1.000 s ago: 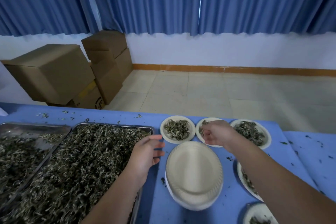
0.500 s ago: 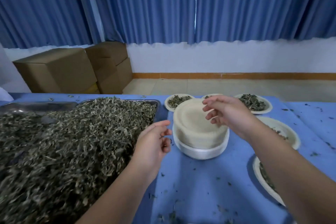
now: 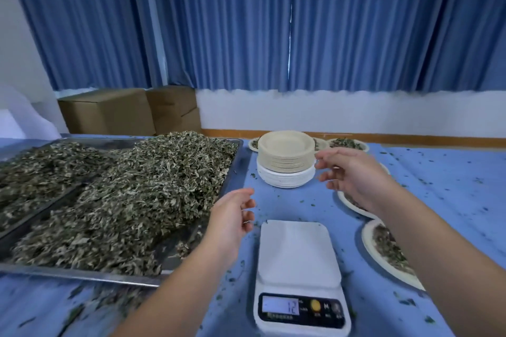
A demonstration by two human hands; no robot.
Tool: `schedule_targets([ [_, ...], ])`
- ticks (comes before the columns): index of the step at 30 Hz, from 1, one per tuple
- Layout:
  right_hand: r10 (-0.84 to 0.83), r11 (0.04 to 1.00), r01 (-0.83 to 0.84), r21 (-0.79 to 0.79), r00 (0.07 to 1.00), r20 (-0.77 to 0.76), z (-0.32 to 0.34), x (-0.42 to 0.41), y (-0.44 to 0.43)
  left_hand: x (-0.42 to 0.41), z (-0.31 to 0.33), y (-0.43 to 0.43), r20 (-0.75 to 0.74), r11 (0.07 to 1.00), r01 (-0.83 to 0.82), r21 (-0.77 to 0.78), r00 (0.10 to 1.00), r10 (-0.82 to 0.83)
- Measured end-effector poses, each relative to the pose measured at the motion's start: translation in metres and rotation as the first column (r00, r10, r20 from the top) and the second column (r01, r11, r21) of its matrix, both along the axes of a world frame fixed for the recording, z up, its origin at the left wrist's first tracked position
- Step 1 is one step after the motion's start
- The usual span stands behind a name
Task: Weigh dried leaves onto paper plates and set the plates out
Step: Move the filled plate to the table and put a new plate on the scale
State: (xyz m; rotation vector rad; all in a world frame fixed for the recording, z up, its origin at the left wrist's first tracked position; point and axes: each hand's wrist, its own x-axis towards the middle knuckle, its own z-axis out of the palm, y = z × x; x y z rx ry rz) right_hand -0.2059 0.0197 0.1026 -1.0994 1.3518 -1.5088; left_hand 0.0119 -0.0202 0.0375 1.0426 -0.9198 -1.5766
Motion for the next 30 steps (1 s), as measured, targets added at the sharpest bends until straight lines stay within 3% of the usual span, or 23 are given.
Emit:
schedule_targets([
  [4, -0.023, 1.000, 0.023, 0.001, 0.999, -0.036, 0.013, -0.002, 0.029, 0.000, 0.009, 0.020, 0.018, 0.996, -0.020, -0.084, 1.000, 0.021],
  [9, -0.113, 0.986, 0.124, 0.107, 0.988, -0.106, -0.012, 0.013, 0.037, -0.005, -0.015, 0.024, 0.209, 0.983, -0.095, -0.160, 0.970, 0.128],
  [13, -0.137, 0.958, 0.183, 0.220, 0.969, -0.207, -0.044, 0.022, 0.031, -0.007, -0.046, 0.022, 0.425, 0.963, -0.014, -0.269, 0.896, 0.132],
  [19, -0.172, 0.932, 0.268, 0.245, 0.919, -0.355, -0.050, 0.010, -0.010, -0.008, -0.057, 0.006, 0.389, 0.974, 0.006, -0.227, 0.917, 0.085],
  [25, -0.126, 0.951, 0.272, 0.150, 0.778, -0.615, -0.016, 0.009, -0.080, -0.012, -0.063, 0.003, 0.439, 0.971, 0.037, -0.238, 0.895, 0.074],
  [30, -0.034, 0.966, 0.230, 0.115, 0.559, -0.829, 0.009, 0.016, -0.123, -0.012, -0.063, 0.003, 0.418, 0.974, 0.015, -0.225, 0.905, 0.083],
])
